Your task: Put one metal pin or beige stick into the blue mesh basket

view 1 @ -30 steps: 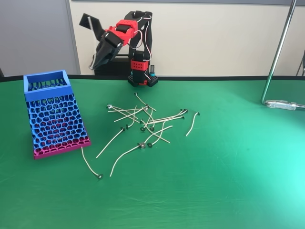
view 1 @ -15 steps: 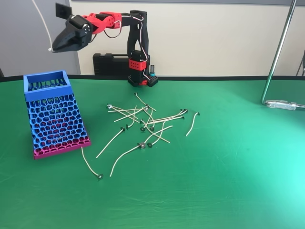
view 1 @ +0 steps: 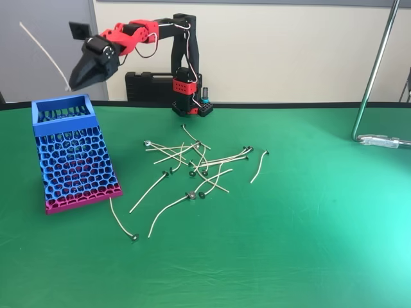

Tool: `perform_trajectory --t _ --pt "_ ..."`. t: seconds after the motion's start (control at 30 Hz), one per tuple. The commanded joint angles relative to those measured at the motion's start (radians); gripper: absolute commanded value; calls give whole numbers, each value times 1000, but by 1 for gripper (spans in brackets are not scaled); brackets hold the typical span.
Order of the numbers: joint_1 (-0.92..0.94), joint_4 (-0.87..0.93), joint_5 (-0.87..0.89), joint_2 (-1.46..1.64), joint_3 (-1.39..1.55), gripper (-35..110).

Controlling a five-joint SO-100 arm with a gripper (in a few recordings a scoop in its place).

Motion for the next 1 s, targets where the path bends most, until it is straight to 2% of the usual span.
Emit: perform_trajectory --t 0.0,0.1,0.3,0.43,0.97 --pt "6 2 9 5 -2 0" --pt "8 2 6 6 -2 1" --pt "20 -15 44 6 -9 25" --pt "31 -21 69 6 -20 32" --pt "31 3 67 32 -46 27"
